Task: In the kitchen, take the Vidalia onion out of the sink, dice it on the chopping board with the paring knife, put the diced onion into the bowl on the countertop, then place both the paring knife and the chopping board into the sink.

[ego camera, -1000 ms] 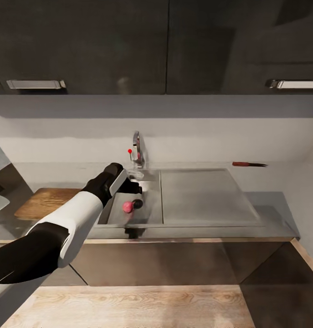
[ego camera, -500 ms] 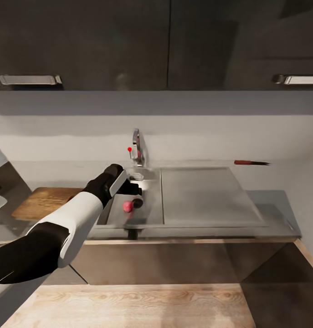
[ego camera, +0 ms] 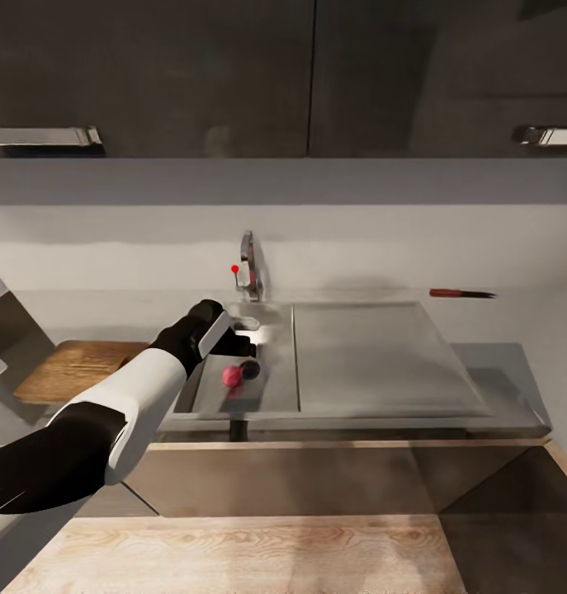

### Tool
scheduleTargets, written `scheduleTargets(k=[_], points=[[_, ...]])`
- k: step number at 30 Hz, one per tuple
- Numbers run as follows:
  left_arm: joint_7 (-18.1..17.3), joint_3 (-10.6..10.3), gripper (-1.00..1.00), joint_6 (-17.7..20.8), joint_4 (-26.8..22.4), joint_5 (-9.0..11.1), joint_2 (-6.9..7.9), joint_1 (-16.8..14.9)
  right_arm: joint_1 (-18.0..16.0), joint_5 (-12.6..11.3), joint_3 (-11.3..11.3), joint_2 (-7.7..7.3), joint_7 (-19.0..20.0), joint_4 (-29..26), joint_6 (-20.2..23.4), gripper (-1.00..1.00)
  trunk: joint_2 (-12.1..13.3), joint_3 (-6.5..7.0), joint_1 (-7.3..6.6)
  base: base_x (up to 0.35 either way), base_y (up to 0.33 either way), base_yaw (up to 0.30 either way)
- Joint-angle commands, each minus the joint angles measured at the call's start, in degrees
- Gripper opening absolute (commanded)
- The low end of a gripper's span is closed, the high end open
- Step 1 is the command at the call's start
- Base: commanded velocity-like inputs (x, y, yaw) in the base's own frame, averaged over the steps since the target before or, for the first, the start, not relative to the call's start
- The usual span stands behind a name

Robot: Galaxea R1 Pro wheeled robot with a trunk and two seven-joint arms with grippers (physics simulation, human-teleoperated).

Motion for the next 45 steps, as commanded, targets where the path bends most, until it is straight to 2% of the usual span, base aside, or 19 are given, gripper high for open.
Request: scheduleTargets(k=[1, 21, 28, 45], points=[[0.5, -0.4, 1.00, 0.2, 0.0, 0.6, 0.04, -0.1, 0.0, 0.4, -0.5, 0.10, 0.4, -0.1, -0.1, 1.00, -0.1, -0.18, 0.03, 0.002, 0.000, 0.000], [0.5, -0.4, 1.00, 0.2, 1.7, 0.7, 0.04, 0.0, 0.0, 0.4, -0.6, -0.05, 0.5, -0.1, -0.1, 1.00, -0.1, -1.78, 0.03, 0.048, 0.000, 0.000], [0.5, -0.4, 1.00, 0.3, 2.3, 0.7, 0.04, 2.1, 0.0, 0.4, -0.6, -0.03, 0.4, -0.1, -0.1, 1.00, -0.1, -2.35, 0.03, 0.000, 0.000, 0.000], [0.5, -0.4, 1.00, 0.3, 2.3, 0.7, 0.21, 2.3, 0.0, 0.4, -0.6, 0.10, 0.4, -0.1, -0.1, 1.00, -0.1, -3.74, 0.03, 0.054, 0.038, 0.000]])
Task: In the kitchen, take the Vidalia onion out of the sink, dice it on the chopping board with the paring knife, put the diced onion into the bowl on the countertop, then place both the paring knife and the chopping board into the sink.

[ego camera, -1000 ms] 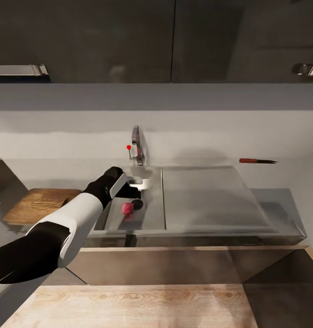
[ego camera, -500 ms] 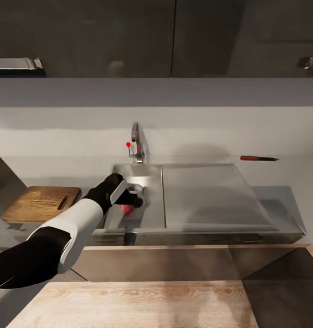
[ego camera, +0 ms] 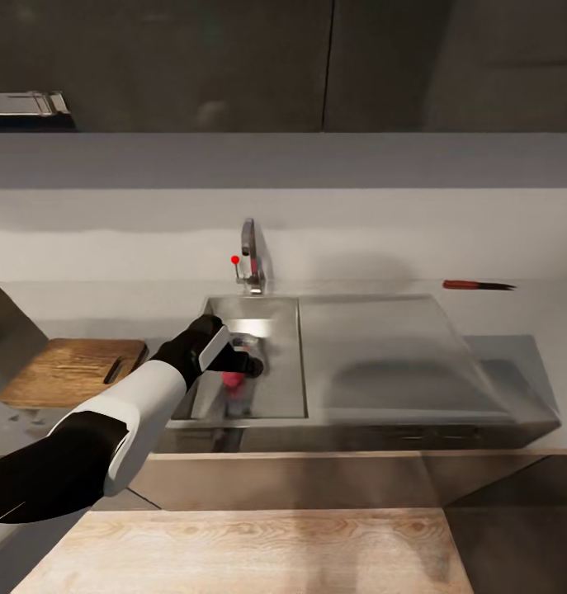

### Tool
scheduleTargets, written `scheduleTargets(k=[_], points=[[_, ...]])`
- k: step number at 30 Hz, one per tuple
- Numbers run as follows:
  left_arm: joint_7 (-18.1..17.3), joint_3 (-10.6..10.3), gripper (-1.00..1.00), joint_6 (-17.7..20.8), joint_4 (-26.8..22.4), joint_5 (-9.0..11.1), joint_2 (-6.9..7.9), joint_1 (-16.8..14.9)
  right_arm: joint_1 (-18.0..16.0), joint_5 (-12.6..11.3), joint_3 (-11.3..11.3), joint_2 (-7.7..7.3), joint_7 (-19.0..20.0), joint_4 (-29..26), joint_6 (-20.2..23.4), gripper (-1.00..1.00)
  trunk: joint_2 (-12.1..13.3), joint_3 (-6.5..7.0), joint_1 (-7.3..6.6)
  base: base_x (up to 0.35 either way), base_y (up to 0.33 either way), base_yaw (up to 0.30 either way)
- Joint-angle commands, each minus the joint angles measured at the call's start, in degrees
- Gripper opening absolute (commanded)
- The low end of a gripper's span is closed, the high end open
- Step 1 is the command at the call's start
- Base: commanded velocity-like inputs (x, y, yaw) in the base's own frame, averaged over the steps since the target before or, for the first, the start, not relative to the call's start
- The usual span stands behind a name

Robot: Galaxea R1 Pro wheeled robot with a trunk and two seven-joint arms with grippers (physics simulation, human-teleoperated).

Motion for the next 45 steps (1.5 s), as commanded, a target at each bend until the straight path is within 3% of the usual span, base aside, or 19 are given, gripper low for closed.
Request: scheduleTargets(k=[1, 45], points=[[0.5, -0.4, 1.00, 0.2, -0.1, 0.6, 0.03, 0.0, 0.0, 0.4, -0.5, 0.04, 0.4, -0.1, -0.1, 1.00, -0.1, -0.17, 0.04, 0.061, 0.045, 0.000], [0.5, -0.4, 1.00, 0.1, 0.0, 0.5, 0.04, 0.0, 0.0, 0.4, -0.5, 0.11, 0.4, -0.1, 0.0, 1.00, -0.1, -3.77, 0.04, 0.037, 0.007, 0.000]])
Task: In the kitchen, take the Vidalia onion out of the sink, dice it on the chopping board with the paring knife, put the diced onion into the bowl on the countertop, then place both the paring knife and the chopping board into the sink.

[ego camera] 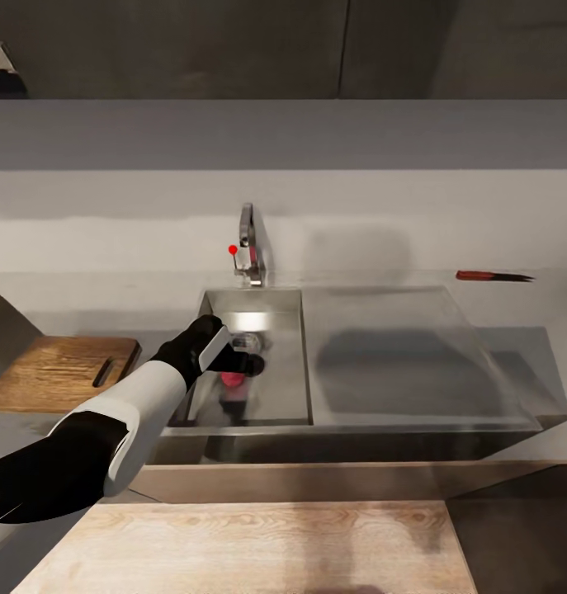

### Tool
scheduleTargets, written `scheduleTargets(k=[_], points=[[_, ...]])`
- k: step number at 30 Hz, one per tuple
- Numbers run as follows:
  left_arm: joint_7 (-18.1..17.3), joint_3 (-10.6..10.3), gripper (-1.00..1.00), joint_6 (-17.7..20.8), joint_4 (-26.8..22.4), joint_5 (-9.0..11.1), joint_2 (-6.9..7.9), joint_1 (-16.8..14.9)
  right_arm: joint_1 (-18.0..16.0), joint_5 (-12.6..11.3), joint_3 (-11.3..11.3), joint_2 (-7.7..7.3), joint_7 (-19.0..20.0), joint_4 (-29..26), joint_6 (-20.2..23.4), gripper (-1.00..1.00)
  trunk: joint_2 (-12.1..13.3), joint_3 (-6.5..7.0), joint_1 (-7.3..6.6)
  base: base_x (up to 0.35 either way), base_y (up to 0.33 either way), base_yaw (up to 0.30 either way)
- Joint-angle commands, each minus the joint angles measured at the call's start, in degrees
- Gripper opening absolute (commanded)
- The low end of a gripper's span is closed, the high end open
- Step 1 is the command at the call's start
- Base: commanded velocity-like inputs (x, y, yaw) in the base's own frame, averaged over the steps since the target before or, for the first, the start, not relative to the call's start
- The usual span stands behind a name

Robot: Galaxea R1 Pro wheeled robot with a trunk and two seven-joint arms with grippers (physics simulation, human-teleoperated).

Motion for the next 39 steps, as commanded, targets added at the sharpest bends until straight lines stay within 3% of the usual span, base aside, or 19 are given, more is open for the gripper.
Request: scheduleTargets(k=[1, 21, 38, 39], points=[[0.5, -0.4, 1.00, 0.2, -0.1, 0.6, 0.03, 0.0, 0.0, 0.4, -0.5, 0.10, 0.4, -0.1, -0.1, 1.00, -0.1, -0.17, 0.04, 0.024, 0.006, 0.000], [0.5, -0.4, 1.00, 0.2, 0.1, 0.6, 0.03, 0.0, 0.0, 0.4, -0.4, 0.04, 0.5, 0.0, -0.1, 1.00, -0.1, -1.79, 0.04, 0.002, 0.001, 0.000], [0.5, -0.4, 1.00, 0.2, 0.1, 0.5, 0.03, -0.1, 0.0, 0.5, -0.4, -0.13, 0.5, 1.5, 0.0, 1.00, -0.1, -1.88, 0.04, 0.000, 0.000, 0.000], [0.5, -0.4, -1.00, 0.2, 0.1, 0.5, 0.03, 0.0, 0.0, 0.5, -0.4, -0.14, 0.5, 1.6, 0.0, 1.00, -0.1, -1.88, 0.04, 0.000, 0.000, 0.000]])
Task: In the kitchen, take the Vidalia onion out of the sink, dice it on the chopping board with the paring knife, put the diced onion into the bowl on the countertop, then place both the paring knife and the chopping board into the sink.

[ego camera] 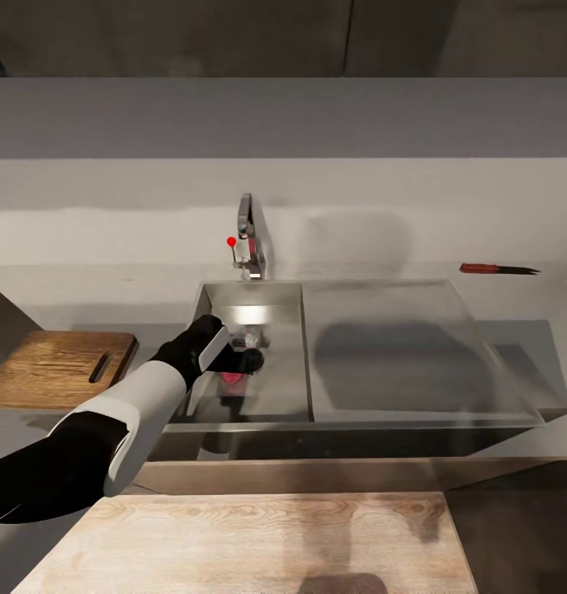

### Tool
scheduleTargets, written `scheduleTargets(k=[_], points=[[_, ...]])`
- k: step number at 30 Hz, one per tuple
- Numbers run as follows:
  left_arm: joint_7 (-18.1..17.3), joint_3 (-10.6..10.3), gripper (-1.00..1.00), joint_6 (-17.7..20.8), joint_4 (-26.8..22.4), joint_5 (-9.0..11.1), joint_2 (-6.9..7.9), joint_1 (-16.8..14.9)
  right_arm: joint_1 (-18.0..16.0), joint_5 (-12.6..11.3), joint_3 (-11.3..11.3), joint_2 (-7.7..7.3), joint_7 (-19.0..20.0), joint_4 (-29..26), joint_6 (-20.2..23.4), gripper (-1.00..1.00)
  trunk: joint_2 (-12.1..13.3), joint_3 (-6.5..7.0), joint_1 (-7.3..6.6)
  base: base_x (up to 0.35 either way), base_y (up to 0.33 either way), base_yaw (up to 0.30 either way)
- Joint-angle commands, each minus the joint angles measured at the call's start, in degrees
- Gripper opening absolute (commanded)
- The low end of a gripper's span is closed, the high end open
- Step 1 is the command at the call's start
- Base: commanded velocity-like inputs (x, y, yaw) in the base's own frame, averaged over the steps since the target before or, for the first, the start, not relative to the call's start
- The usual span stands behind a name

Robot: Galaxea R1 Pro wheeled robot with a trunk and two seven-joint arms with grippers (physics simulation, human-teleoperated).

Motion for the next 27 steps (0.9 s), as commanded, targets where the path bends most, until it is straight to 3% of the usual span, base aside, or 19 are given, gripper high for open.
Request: scheduleTargets(k=[1, 16, 27], points=[[0.5, -0.3, -1.00, 0.2, -0.1, 0.8, 0.03, 0.0, 0.0, 0.4, -0.5, 0.09, 0.4, -0.1, -0.1, 1.00, -0.1, -0.08, 0.04, 0.000, 0.000, 0.000], [0.4, -0.3, -1.00, 0.2, -0.1, 0.8, 0.03, 0.0, 0.0, 0.4, -0.5, 0.17, 0.3, 0.0, -0.1, 1.00, -0.1, -0.04, 0.04, 0.000, 0.000, 0.000], [0.5, -0.3, -1.00, 0.3, -1.5, 0.9, 0.03, 0.0, 0.0, 0.4, -0.5, 0.17, 0.2, 0.0, 0.0, 1.00, -0.1, 0.88, 0.04, 0.000, 0.000, 0.000]])
